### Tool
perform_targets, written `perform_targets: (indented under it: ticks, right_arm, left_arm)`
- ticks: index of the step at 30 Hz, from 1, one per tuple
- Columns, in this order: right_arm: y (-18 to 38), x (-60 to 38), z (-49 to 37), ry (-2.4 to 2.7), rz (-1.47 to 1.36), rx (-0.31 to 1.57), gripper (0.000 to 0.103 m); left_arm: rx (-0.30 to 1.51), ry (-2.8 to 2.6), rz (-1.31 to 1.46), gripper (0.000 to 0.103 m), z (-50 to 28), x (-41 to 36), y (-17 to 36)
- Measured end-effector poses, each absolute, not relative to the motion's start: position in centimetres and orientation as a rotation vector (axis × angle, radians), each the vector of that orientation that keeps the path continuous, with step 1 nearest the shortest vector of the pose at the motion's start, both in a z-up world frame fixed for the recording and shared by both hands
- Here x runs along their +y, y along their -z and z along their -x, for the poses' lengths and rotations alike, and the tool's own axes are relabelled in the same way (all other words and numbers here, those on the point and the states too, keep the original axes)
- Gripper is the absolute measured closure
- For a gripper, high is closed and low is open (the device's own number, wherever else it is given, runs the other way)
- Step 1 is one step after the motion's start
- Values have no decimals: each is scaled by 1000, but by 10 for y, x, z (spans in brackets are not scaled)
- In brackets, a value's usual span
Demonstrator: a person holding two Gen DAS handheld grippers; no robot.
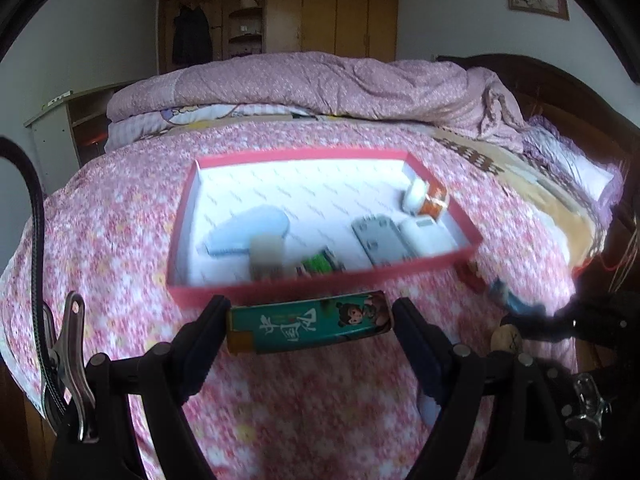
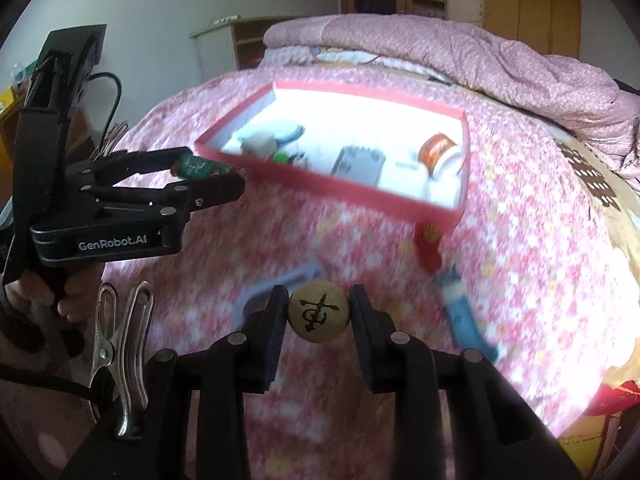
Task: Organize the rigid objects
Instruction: 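Lift the teal box with the left tool while the right tool lifts the chess piece, then place the teal box in the tray with the left tool while the right tool places the chess piece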
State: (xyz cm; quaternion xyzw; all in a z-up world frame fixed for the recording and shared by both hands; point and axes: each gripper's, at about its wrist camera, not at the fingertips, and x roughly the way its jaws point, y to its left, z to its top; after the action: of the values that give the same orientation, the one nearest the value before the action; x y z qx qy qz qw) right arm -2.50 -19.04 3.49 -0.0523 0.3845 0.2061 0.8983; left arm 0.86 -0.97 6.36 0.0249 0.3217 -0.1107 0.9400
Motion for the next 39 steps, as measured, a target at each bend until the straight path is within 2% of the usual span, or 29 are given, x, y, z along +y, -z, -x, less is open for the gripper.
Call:
perform_targets:
  ticks: [20, 39]
  right_arm:
    - [-47, -204, -47, -329, -26, 756, 71]
    - [-47, -195, -99, -310, -32, 754, 71]
  left_arm:
    - [656, 161, -39, 17, -91, -4, -67]
    - [725, 109, -25, 17, -148, -7, -58]
